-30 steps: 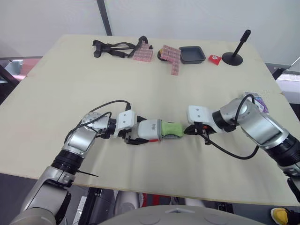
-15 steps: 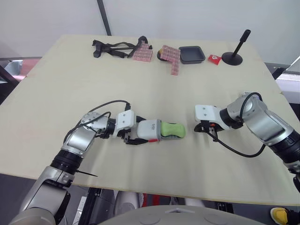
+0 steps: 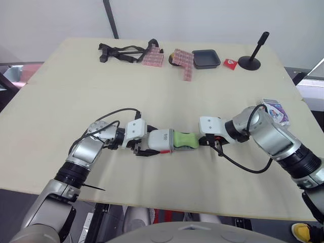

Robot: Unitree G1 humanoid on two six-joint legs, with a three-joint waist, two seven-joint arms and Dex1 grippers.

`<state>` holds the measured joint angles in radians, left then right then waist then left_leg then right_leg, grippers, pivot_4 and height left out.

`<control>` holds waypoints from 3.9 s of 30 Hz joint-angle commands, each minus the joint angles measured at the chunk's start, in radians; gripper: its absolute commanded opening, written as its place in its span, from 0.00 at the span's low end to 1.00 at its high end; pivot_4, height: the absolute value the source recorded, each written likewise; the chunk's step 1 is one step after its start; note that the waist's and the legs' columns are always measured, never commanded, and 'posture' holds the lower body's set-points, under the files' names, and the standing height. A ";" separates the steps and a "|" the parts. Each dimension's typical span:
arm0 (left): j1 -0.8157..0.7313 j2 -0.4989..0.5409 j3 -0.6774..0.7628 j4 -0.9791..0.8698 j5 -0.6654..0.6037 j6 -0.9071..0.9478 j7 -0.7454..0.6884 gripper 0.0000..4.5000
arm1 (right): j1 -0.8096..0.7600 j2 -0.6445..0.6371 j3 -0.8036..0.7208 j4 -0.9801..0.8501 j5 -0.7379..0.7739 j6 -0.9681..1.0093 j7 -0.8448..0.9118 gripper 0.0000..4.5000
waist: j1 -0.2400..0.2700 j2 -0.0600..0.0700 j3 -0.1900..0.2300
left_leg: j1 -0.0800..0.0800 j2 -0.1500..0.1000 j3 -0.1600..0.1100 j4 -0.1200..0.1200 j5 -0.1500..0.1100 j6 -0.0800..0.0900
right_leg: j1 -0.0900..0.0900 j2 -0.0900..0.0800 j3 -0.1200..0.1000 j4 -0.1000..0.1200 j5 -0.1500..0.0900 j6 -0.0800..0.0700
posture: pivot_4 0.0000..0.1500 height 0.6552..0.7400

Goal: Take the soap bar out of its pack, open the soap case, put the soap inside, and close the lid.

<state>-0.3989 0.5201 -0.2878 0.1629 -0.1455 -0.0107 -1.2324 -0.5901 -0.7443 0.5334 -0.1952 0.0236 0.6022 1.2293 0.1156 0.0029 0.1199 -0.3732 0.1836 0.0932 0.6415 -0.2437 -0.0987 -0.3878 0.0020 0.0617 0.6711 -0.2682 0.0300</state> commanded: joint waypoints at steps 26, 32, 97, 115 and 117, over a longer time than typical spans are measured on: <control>-0.009 0.007 0.006 -0.016 0.002 -0.007 0.002 0.81 | -0.032 0.105 -0.049 -0.014 0.031 0.003 -0.027 0.01 | -0.008 0.000 0.000 | 0.000 0.000 0.000 0.000 0.000 0.000 | 0.000 0.000 0.000 0.000 0.000 0.000 | 1.00 1.00; -0.003 0.009 0.004 -0.020 0.001 -0.007 -0.003 0.81 | -0.042 0.108 -0.058 -0.022 0.033 -0.009 -0.022 0.01 | -0.008 0.000 0.000 | 0.000 0.000 0.000 0.000 0.000 0.000 | 0.000 0.000 0.000 0.000 0.000 0.000 | 1.00 1.00; -0.113 0.057 -0.043 -0.037 0.069 0.088 -0.110 0.81 | -0.083 0.081 -0.094 -0.111 0.092 0.089 0.024 0.01 | -0.004 0.000 0.000 | 0.001 0.000 0.000 0.000 0.000 0.000 | 0.000 0.000 0.000 0.000 0.000 0.000 | 1.00 1.00; -0.106 0.019 -0.016 -0.021 0.031 0.081 -0.072 0.81 | -0.079 0.088 -0.119 -0.091 0.159 0.104 -0.001 0.01 | -0.002 0.000 0.000 | 0.001 0.000 0.000 0.000 0.000 0.000 | 0.000 0.000 0.000 0.000 0.000 0.000 | 1.00 1.00; -0.100 0.018 -0.007 -0.012 0.021 0.061 -0.068 0.81 | -0.071 0.080 -0.147 -0.087 0.187 0.107 0.004 0.01 | -0.002 0.000 0.000 | 0.000 0.000 0.000 0.000 0.000 0.000 | 0.000 0.000 0.000 0.000 0.000 0.000 | 1.00 1.00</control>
<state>-0.5032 0.5401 -0.3312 0.1544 -0.0908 0.0761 -1.3060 -0.6584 -0.6528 0.4394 -0.2730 0.1829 0.7156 1.2289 0.1134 0.0031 0.1199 -0.3730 0.1834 0.0932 0.6416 -0.2435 -0.0987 -0.3879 0.0021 0.0617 0.6712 -0.2682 0.0300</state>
